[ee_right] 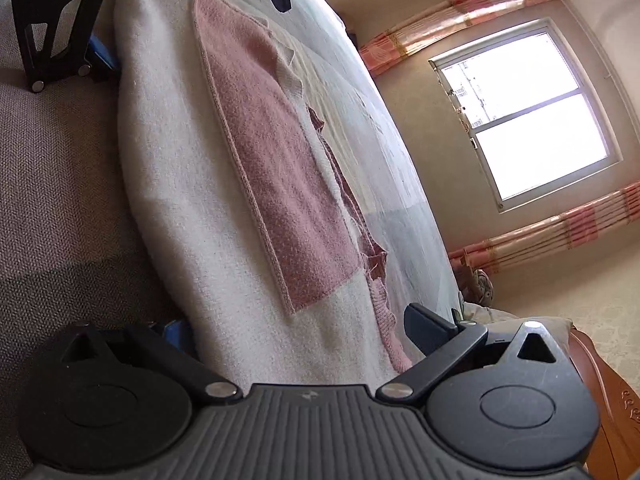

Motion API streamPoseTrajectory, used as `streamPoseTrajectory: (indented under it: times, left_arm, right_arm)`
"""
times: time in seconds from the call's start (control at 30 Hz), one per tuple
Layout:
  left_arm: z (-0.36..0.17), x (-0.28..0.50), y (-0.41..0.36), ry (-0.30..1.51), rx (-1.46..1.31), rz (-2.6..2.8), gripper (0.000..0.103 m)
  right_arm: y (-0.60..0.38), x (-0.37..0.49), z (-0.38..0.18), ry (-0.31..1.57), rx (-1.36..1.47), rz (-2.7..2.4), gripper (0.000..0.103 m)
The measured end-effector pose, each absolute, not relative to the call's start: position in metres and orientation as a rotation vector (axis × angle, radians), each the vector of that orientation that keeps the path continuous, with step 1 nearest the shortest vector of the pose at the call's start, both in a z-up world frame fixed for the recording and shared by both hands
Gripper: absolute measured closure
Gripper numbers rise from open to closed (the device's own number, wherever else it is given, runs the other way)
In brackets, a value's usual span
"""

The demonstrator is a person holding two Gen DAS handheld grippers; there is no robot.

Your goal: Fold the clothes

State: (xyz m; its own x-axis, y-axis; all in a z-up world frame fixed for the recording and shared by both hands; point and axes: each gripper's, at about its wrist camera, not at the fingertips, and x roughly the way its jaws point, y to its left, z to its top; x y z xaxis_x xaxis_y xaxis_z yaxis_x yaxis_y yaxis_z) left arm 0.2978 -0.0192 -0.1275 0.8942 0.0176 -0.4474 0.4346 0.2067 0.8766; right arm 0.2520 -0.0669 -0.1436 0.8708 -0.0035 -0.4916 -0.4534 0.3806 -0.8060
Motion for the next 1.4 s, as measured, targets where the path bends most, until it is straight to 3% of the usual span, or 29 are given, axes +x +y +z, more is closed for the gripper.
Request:
streamPoseTrajectory:
  times: [0.2,0.33,0.47,0.73,0.8,0.83,0.87,0.9,0.93,0.97,1.07,1.17,1.27,1.3,1.4]
  left_arm:
    - [-0.133,0.320,-0.001,0.448,1.384,-0.221,0.000]
    - [-0.148,0.334,-0.032,0.353,1.488,-0.214,0.001]
    - [-0.150,0.343,-0.035,0.367,1.517,-0.252,0.001]
    - [-0.157,0.356,-0.022,0.393,1.556,-0.245,0.003]
    - [-0.161,0.354,-0.026,0.381,1.584,-0.261,0.009]
    - [-0.163,0.353,-0.026,0.399,1.582,-0.288,0.022]
    - [-0.166,0.351,-0.027,0.417,1.579,-0.315,0.041]
    - [-0.169,0.350,-0.027,0.441,1.561,-0.335,0.053]
    - [-0.175,0.348,-0.027,0.457,1.545,-0.346,0.080]
    - [-0.184,0.344,-0.027,0.461,1.539,-0.347,0.101]
    - [-0.195,0.339,-0.026,0.385,1.510,-0.258,0.101]
    - [-0.193,0.344,-0.025,0.402,1.482,-0.268,0.101]
    - [-0.192,0.346,-0.024,0.406,1.483,-0.274,0.101]
    - [-0.191,0.347,-0.023,0.406,1.479,-0.275,0.101]
    - [-0.190,0.348,-0.022,0.402,1.470,-0.274,0.101]
  right_arm:
    - [-0.113,0.260,-0.147,0.511,-1.179,0.194,0.000]
    - [-0.099,0.264,-0.152,0.481,-1.198,0.173,0.000]
    - [-0.083,0.262,-0.158,0.417,-1.261,0.190,0.000]
    - [-0.112,0.277,-0.154,0.486,-1.181,0.169,0.000]
    - [-0.105,0.276,-0.158,0.470,-1.230,0.174,0.000]
    - [-0.101,0.275,-0.160,0.459,-1.258,0.176,0.000]
    - [-0.100,0.275,-0.161,0.459,-1.271,0.182,0.001]
    - [-0.099,0.275,-0.161,0.463,-1.277,0.190,0.003]
    - [-0.100,0.276,-0.162,0.476,-1.272,0.201,0.008]
    - [-0.100,0.276,-0.162,0.486,-1.261,0.210,0.010]
    - [-0.101,0.272,-0.164,0.486,-1.234,0.221,0.018]
    - [-0.100,0.264,-0.170,0.487,-1.219,0.245,0.038]
    - [-0.095,0.253,-0.185,0.492,-1.262,0.285,0.082]
    - [-0.092,0.250,-0.190,0.486,-1.281,0.275,0.087]
    - [-0.086,0.248,-0.195,0.472,-1.293,0.231,0.087]
